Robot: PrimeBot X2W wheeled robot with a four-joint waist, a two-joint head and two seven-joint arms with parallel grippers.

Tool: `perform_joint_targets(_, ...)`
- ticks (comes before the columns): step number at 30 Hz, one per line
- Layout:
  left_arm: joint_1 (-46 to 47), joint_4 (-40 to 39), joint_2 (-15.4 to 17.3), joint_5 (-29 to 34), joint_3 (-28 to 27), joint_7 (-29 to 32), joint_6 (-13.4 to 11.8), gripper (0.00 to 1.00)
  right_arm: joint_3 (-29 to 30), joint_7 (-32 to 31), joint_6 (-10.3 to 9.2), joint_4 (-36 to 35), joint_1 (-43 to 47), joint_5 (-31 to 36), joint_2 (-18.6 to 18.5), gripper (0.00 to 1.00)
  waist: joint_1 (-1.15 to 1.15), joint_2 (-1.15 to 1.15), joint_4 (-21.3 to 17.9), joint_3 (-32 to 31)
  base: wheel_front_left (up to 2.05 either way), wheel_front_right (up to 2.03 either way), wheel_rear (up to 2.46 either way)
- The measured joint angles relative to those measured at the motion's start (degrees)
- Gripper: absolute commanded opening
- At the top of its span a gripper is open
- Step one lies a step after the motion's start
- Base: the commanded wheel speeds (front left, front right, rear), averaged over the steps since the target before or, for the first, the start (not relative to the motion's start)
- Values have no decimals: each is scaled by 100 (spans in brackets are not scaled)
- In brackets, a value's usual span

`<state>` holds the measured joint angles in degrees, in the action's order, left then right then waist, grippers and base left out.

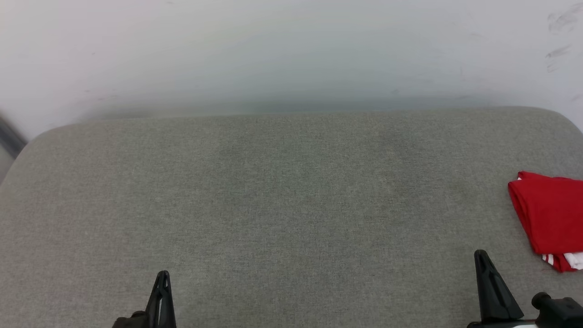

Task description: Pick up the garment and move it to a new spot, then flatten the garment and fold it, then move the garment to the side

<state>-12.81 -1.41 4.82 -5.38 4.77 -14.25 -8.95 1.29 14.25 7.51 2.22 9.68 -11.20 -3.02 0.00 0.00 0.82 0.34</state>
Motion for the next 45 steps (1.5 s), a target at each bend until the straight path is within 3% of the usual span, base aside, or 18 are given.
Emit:
perform_joint_targets(22, 461, 485, 48, -2572, -134, 438, 465, 0, -24, -427, 0, 339, -349, -2396, -88, 0, 0, 0, -15, -3, 0, 0, 0)
perform_joint_targets(45, 883, 804, 69, -4609, -307, 839, 846, 0, 8, -836, -1, 582, -727, -4300, -144, 0, 1, 0, -30, -6, 0, 0, 0)
